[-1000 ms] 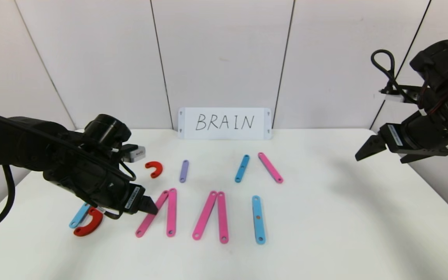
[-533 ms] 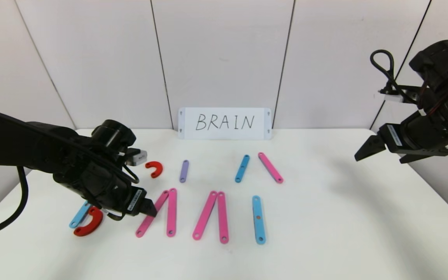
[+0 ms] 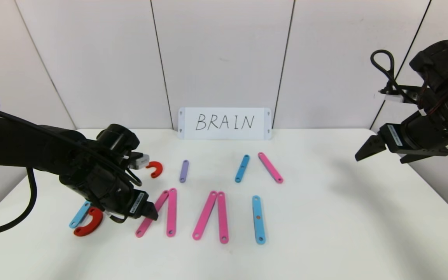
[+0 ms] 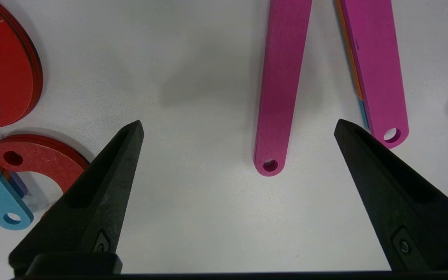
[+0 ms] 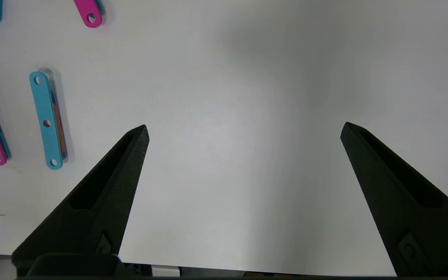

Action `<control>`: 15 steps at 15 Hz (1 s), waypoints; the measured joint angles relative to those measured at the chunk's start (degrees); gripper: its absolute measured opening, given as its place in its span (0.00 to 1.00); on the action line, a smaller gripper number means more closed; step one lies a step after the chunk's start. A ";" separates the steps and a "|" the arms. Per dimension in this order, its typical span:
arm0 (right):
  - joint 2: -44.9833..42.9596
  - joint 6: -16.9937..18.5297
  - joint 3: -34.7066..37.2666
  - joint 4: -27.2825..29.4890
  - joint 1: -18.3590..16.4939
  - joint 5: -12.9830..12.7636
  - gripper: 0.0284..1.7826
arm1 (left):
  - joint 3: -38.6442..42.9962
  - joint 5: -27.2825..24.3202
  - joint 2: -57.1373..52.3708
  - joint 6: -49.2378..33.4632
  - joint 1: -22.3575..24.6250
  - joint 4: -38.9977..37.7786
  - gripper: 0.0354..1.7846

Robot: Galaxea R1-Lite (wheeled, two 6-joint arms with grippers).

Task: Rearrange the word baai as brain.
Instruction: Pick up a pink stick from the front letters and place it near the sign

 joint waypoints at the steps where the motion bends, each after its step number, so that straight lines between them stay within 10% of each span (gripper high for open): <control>1: 0.00 -0.02 0.00 0.00 0.00 -0.02 0.97 | 0.09 -0.02 0.00 0.05 -0.02 0.00 0.96; 15: 0.00 -0.02 0.17 -0.04 0.07 0.00 0.97 | 2.29 0.28 1.24 0.99 -2.21 -2.97 0.96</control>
